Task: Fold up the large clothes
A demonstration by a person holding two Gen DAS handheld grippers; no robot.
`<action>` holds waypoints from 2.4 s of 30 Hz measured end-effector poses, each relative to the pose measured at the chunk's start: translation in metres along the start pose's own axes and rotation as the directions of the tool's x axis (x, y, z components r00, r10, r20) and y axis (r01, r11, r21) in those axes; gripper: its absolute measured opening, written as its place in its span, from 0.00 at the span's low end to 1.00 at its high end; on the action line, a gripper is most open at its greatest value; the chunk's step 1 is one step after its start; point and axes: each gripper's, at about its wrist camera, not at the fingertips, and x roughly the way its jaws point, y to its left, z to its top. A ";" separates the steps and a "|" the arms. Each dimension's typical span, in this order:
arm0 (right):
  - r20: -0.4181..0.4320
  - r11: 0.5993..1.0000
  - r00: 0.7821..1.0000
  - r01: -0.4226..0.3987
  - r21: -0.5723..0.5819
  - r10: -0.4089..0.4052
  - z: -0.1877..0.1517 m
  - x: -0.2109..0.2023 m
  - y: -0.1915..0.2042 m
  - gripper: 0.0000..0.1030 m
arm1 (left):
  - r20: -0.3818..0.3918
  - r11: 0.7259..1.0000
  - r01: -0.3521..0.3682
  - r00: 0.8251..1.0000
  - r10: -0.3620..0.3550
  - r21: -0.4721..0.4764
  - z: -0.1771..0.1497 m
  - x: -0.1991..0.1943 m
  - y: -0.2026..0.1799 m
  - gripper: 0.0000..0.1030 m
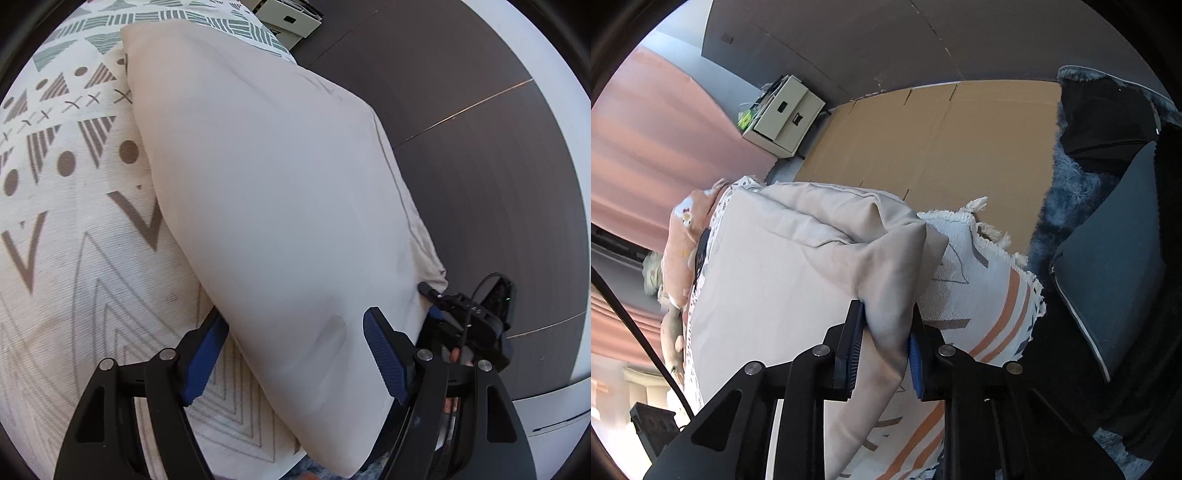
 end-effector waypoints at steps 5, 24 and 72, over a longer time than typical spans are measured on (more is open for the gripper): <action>0.006 0.997 0.998 0.061 -0.042 -0.061 -0.026 -0.020 0.021 0.21 | 0.026 0.999 -0.034 0.999 0.034 0.008 -0.009 -0.020 -0.002 0.73; 0.179 0.952 0.981 0.122 -0.281 -0.073 -0.139 -0.152 0.101 1.00 | 0.269 0.953 -0.159 0.959 0.087 0.258 -0.074 -0.196 -0.041 1.00; 0.358 0.711 0.912 0.115 -0.694 0.201 -0.488 -0.314 0.101 1.00 | 0.756 0.842 -0.506 0.621 0.206 0.187 -0.375 -0.500 0.027 1.00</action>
